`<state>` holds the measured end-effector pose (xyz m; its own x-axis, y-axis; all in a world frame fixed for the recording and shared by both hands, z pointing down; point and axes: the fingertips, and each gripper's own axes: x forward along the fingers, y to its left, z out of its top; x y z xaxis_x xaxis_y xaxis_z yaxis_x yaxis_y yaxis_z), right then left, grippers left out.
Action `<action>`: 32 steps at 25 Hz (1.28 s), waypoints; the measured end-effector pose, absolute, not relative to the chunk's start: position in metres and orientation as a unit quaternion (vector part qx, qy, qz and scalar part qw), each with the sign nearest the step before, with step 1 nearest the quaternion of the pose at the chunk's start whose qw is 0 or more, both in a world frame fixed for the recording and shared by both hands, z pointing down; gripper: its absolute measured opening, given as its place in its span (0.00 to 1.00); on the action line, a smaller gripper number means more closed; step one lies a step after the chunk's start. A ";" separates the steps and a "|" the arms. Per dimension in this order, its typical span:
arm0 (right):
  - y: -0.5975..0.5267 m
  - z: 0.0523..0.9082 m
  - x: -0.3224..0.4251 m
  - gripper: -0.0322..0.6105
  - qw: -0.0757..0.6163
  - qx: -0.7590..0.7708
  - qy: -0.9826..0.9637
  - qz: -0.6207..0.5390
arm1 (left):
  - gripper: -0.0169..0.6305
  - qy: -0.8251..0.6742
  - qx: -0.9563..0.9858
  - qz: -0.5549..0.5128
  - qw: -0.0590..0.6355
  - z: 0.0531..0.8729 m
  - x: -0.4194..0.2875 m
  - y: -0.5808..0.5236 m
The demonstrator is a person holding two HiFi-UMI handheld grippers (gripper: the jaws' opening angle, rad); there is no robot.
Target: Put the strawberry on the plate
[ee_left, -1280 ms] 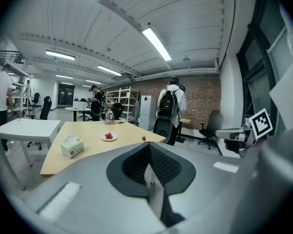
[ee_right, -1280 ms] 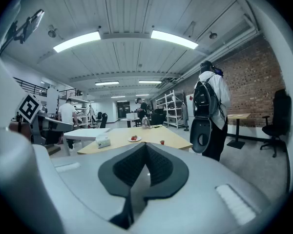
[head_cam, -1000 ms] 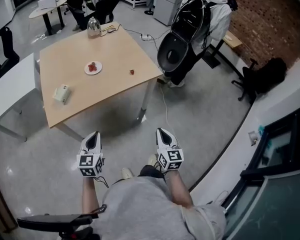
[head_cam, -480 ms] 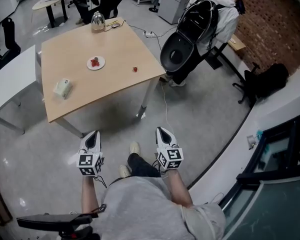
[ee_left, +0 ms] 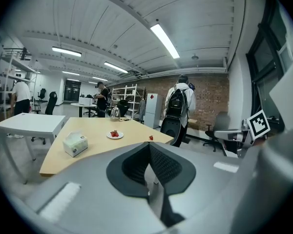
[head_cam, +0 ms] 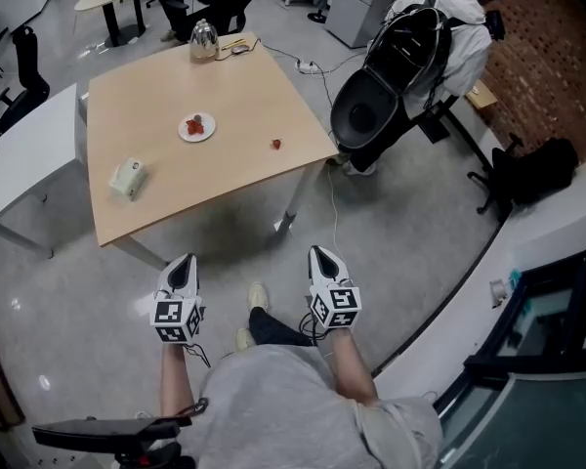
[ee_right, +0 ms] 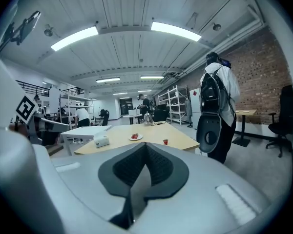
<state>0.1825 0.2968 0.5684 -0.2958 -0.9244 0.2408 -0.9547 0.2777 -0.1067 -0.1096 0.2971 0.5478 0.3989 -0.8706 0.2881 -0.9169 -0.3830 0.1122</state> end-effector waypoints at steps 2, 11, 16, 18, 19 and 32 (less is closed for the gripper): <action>0.277 0.564 0.183 0.06 0.062 0.589 -0.798 0.112 | 0.06 -0.541 0.826 0.093 0.125 0.546 -0.108 0.279; 0.192 0.568 0.190 0.06 0.054 0.579 -0.803 0.134 | 0.06 -0.539 0.826 0.104 0.126 0.543 -0.090 0.204; 0.145 0.568 0.198 0.06 0.056 0.569 -0.810 0.131 | 0.06 -0.547 0.821 0.107 0.124 0.541 -0.081 0.165; 0.129 0.569 0.202 0.06 0.055 0.565 -0.813 0.129 | 0.06 -0.550 0.819 0.105 0.123 0.540 -0.077 0.151; 0.121 0.571 0.204 0.06 0.054 0.563 -0.814 0.128 | 0.06 -0.552 0.818 0.104 0.122 0.540 -0.075 0.145; 0.075 0.587 0.226 0.06 0.053 0.561 -0.813 0.148 | 0.06 -0.556 0.813 0.117 0.126 0.546 -0.056 0.100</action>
<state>0.2258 0.0748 0.5865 -0.3654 -0.8960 0.2523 -0.9274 0.3272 -0.1813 -0.0557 0.1002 0.5456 0.3543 -0.8749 0.3301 -0.9338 -0.3496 0.0755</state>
